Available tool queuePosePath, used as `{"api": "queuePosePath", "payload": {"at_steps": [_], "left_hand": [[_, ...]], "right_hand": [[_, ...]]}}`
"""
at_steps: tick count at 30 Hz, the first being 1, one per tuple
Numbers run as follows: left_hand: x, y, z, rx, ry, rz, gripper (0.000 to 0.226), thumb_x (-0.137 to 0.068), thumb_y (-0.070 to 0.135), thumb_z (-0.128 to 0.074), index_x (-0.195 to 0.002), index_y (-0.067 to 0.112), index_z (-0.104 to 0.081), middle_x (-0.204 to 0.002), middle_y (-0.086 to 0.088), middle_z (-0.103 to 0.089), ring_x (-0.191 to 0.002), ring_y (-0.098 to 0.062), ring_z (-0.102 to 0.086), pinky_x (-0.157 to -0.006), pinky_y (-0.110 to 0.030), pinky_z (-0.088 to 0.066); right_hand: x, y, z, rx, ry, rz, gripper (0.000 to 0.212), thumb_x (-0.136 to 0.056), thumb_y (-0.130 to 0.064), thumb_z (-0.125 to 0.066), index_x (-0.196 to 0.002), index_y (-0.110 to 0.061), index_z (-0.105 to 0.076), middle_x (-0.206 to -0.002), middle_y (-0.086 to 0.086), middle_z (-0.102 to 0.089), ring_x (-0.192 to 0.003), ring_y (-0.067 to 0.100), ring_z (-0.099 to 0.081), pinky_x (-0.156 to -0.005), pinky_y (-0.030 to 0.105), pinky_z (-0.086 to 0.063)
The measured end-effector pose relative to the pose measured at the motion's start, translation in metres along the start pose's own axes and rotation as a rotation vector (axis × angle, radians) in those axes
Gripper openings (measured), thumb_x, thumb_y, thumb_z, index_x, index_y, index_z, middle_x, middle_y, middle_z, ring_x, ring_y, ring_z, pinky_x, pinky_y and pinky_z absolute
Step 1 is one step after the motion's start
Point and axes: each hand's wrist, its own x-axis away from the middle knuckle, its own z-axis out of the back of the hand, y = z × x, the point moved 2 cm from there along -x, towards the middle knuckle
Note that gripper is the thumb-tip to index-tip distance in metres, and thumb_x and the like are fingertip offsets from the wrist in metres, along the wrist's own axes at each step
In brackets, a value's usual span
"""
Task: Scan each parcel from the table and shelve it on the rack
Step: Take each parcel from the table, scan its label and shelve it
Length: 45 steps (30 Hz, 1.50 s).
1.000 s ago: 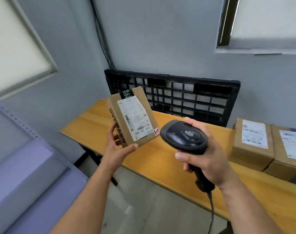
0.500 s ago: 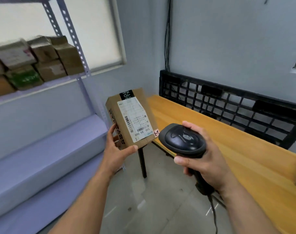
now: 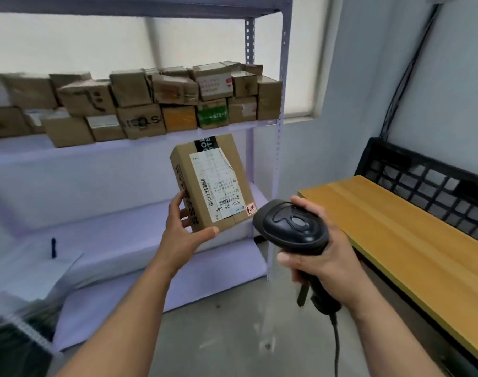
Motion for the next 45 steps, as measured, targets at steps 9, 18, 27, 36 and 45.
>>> {"api": "queuePosePath", "payload": {"at_steps": [9,18,27,36,45], "left_hand": [[-0.012,-0.028,0.116,-0.024,0.257,0.052,0.089,-0.080,0.017,-0.077,-0.143,0.047,-0.021,-0.129,0.009,-0.049,-0.105,0.003,-0.052,-0.079,-0.021,-0.042],[-0.042,-0.037,0.214,-0.073,0.511,0.061,0.090,-0.079,0.016,-0.078,-0.145,0.045,-0.024,-0.124,0.009,-0.053,-0.107,-0.001,-0.056,-0.084,-0.025,-0.047],[-0.068,-0.035,0.278,-0.083,0.692,0.126,0.087,-0.059,0.044,-0.076,-0.135,0.048,-0.035,-0.126,0.009,-0.059,-0.119,-0.014,-0.056,-0.104,-0.046,-0.045],[-0.114,-0.041,0.347,-0.054,0.790,0.126,0.070,-0.083,0.030,-0.072,-0.143,0.033,-0.037,-0.125,-0.005,-0.059,-0.109,-0.020,-0.058,-0.084,-0.034,-0.049],[-0.190,-0.057,0.416,-0.065,0.659,0.134,0.070,-0.077,0.044,-0.067,-0.141,0.032,-0.041,-0.122,-0.003,-0.057,-0.110,-0.022,-0.058,-0.078,-0.032,-0.049]], "right_hand": [[-0.083,0.006,-0.101,-0.051,-0.253,0.003,0.081,-0.061,-0.006,-0.082,-0.121,-0.053,-0.057,-0.106,-0.003,-0.068,-0.049,0.028,-0.059,-0.048,0.036,-0.050],[-0.181,0.020,-0.180,-0.100,-0.463,0.040,0.082,-0.062,-0.006,-0.083,-0.124,-0.051,-0.056,-0.113,-0.005,-0.067,-0.049,0.025,-0.059,-0.050,0.036,-0.052],[-0.262,0.031,-0.241,-0.158,-0.664,0.084,0.084,-0.071,0.007,-0.082,-0.125,-0.051,-0.054,-0.119,0.000,-0.063,-0.053,0.028,-0.060,-0.052,0.036,-0.052],[-0.306,0.030,-0.289,-0.175,-0.682,0.083,0.085,-0.070,0.007,-0.082,-0.123,-0.054,-0.055,-0.118,0.002,-0.063,-0.051,0.028,-0.060,-0.051,0.035,-0.051],[-0.329,0.028,-0.353,-0.148,-0.542,0.052,0.085,-0.069,0.005,-0.082,-0.121,-0.056,-0.056,-0.117,-0.001,-0.064,-0.052,0.029,-0.061,-0.052,0.035,-0.052]]}}
